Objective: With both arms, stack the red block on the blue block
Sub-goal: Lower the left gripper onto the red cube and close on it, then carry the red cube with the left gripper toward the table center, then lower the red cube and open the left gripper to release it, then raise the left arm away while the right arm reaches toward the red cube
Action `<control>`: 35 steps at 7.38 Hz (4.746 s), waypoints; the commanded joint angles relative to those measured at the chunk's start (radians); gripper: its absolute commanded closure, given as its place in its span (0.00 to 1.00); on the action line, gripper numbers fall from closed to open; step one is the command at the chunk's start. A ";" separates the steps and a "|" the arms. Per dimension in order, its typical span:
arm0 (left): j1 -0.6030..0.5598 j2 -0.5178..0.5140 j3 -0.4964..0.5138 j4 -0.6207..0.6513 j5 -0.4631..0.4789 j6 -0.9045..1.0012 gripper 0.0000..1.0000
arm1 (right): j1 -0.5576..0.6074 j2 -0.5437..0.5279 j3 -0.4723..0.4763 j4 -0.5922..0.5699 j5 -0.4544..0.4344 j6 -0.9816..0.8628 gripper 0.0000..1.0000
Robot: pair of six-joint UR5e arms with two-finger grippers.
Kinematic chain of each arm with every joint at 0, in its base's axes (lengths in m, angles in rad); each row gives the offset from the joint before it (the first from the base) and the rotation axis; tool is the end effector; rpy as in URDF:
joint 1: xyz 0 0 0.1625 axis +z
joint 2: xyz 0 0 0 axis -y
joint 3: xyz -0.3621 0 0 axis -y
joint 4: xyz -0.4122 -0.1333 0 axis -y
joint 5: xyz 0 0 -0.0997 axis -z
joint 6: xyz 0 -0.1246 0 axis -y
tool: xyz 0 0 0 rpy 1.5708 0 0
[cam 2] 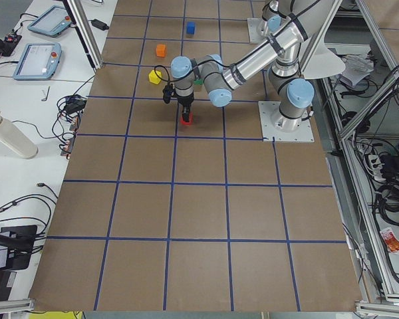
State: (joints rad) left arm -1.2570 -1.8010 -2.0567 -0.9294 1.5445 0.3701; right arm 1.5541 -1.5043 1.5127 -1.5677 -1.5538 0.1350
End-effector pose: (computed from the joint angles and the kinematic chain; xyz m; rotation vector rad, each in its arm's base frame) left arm 0.0194 -0.5022 0.1128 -0.0855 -3.0891 -0.0952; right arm 0.1265 -0.5367 0.3946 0.2370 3.1162 0.0195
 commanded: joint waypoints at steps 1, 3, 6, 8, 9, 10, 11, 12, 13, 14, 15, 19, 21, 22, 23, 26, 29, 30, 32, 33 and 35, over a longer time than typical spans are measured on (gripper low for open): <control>-0.022 -0.032 -0.033 0.079 0.000 -0.008 0.00 | 0.000 -0.001 0.000 0.000 0.000 0.000 0.00; -0.025 -0.047 -0.033 0.104 0.005 0.001 0.28 | 0.000 0.000 0.001 0.000 -0.002 0.000 0.00; -0.053 -0.020 -0.011 0.104 0.034 0.003 1.00 | 0.000 0.001 0.000 0.000 -0.002 -0.002 0.00; -0.189 0.000 0.115 -0.019 0.104 -0.035 1.00 | 0.000 0.001 0.000 0.000 -0.002 -0.002 0.00; -0.270 -0.006 0.204 -0.136 0.103 -0.134 1.00 | 0.000 0.001 0.001 0.000 -0.002 -0.002 0.00; -0.351 -0.023 0.289 -0.202 0.095 -0.248 1.00 | -0.003 0.001 0.001 0.000 -0.003 -0.017 0.00; -0.427 -0.034 0.346 -0.229 0.036 -0.361 1.00 | -0.008 0.000 0.001 -0.002 -0.005 -0.020 0.00; -0.505 -0.053 0.377 -0.241 -0.009 -0.481 1.00 | -0.009 -0.004 0.003 0.000 -0.005 -0.021 0.00; -0.592 -0.082 0.407 -0.223 -0.041 -0.594 1.00 | -0.014 -0.004 0.003 0.002 -0.006 -0.040 0.00; -0.646 -0.121 0.441 -0.223 -0.075 -0.667 1.00 | -0.013 -0.005 0.004 0.006 -0.006 -0.052 0.00; -0.689 -0.156 0.457 -0.221 -0.084 -0.707 1.00 | -0.014 -0.007 0.004 0.006 -0.006 -0.052 0.00; -0.781 -0.265 0.483 -0.158 -0.078 -0.799 1.00 | -0.017 -0.010 0.004 0.009 -0.003 -0.055 0.00; -0.811 -0.308 0.490 -0.149 -0.072 -0.804 0.89 | -0.017 -0.010 0.004 0.005 -0.005 -0.069 0.00; -0.812 -0.330 0.491 -0.146 -0.072 -0.818 0.66 | -0.017 -0.010 0.004 0.005 -0.005 -0.069 0.00; -0.814 -0.337 0.492 -0.143 -0.072 -0.821 0.47 | -0.017 -0.010 0.004 0.003 -0.005 -0.069 0.00; -0.808 -0.301 0.495 -0.147 -0.070 -0.810 0.00 | -0.016 -0.010 0.004 0.003 -0.003 -0.067 0.00; -0.696 -0.171 0.497 -0.256 -0.004 -0.745 0.00 | -0.003 -0.014 0.023 0.009 0.013 -0.039 0.00; -0.626 -0.105 0.497 -0.311 0.000 -0.679 0.00 | 0.007 -0.016 0.076 0.002 0.020 0.059 0.00; -0.463 -0.011 0.507 -0.383 0.000 -0.517 0.00 | 0.091 -0.013 0.179 -0.067 0.018 0.210 0.00; -0.409 0.033 0.536 -0.449 0.000 -0.501 0.00 | 0.153 0.002 0.237 -0.175 0.017 0.335 0.00; -0.299 0.095 0.578 -0.607 0.002 -0.387 0.00 | 0.252 0.077 0.346 -0.430 0.001 0.420 0.00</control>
State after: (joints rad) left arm -1.6286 -1.7503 -1.5029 -1.4406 1.5449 -0.0783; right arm 1.7415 -1.4732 1.7888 -1.8331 -1.5456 0.4849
